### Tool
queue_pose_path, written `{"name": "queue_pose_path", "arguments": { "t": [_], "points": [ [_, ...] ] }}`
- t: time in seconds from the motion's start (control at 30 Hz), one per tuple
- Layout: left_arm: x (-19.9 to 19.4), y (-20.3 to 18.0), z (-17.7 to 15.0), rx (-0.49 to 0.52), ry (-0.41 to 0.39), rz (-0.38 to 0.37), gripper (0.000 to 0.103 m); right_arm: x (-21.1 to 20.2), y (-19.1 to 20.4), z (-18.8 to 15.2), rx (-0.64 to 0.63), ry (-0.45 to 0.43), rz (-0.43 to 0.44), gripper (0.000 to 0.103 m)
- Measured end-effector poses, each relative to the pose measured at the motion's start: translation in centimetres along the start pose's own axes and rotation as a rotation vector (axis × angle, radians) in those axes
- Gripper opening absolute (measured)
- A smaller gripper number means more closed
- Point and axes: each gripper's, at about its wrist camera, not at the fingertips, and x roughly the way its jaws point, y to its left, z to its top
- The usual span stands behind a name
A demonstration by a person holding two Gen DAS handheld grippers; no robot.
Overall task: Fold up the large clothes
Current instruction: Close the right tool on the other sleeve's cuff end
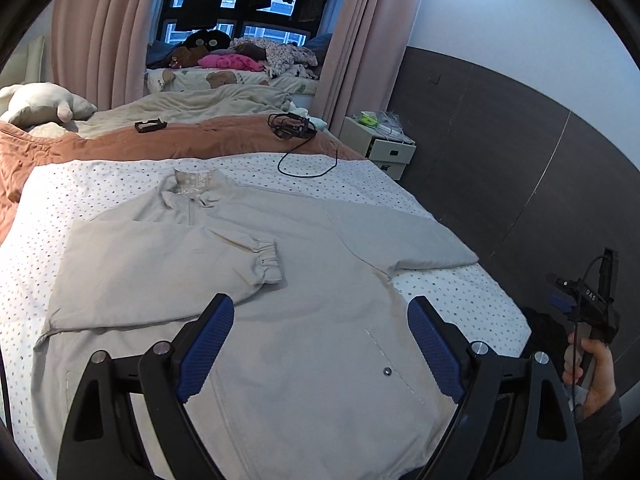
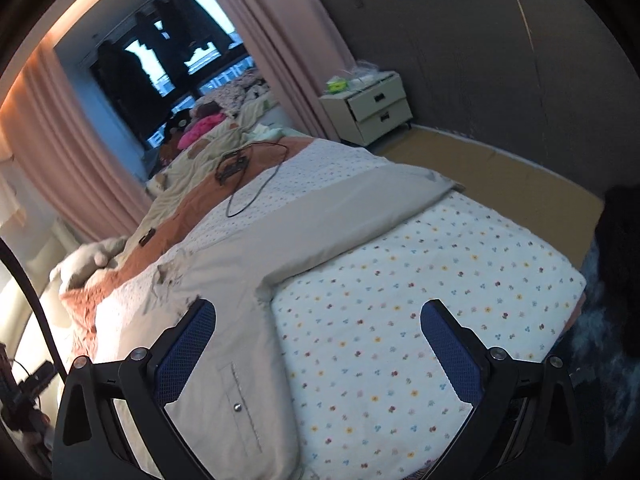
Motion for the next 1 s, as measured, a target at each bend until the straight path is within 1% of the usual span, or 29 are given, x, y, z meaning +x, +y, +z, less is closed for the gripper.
{"name": "queue_pose_path", "arguments": {
  "t": [0.07,0.13,0.2,0.27,0.4,0.43,0.53,0.6,0.67,0.73,0.83,1.0],
  "points": [
    [1.7,0.1,0.3,0.004,0.018,-0.003,0.090,1.4,-0.4,0.6,0.025,0.004,-0.011,0.089],
    [3.4,0.5,0.5,-0.002,0.036,-0.006,0.090,3.0,-0.7,1.2,0.054,0.010,-0.010,0.082],
    [5.1,1.1,0.7,-0.012,0.054,-0.004,0.090,4.5,-1.1,1.9,0.087,0.012,-0.006,0.078],
    [6.7,1.6,0.8,-0.019,0.070,-0.002,0.090,5.7,-2.2,2.6,0.101,0.012,0.014,0.064],
    [10.2,1.9,1.2,0.013,0.109,0.020,0.090,9.0,-3.6,3.5,0.131,0.024,0.024,0.058],
    [10.8,2.0,1.3,0.024,0.114,0.024,0.090,9.8,-3.9,3.7,0.138,0.026,0.024,0.056],
    [12.9,2.4,1.4,0.039,0.129,0.022,0.090,12.4,-4.5,4.1,0.151,0.041,0.004,0.054],
    [14.2,2.9,1.4,0.039,0.142,0.021,0.090,14.4,-4.9,4.5,0.163,0.058,-0.008,0.050],
    [15.6,3.4,1.4,0.038,0.158,0.019,0.090,16.0,-5.2,4.9,0.175,0.074,-0.022,0.044],
    [17.1,4.0,1.0,0.040,0.180,0.020,0.090,17.2,-5.5,5.3,0.194,0.080,-0.027,0.040],
    [19.2,5.0,0.6,0.045,0.212,0.035,0.090,18.6,-6.1,6.1,0.204,0.079,-0.052,0.040],
    [22.3,7.0,-0.2,0.021,0.250,0.055,0.090,21.0,-6.6,7.2,0.214,0.093,-0.100,0.040]
  ]
}}
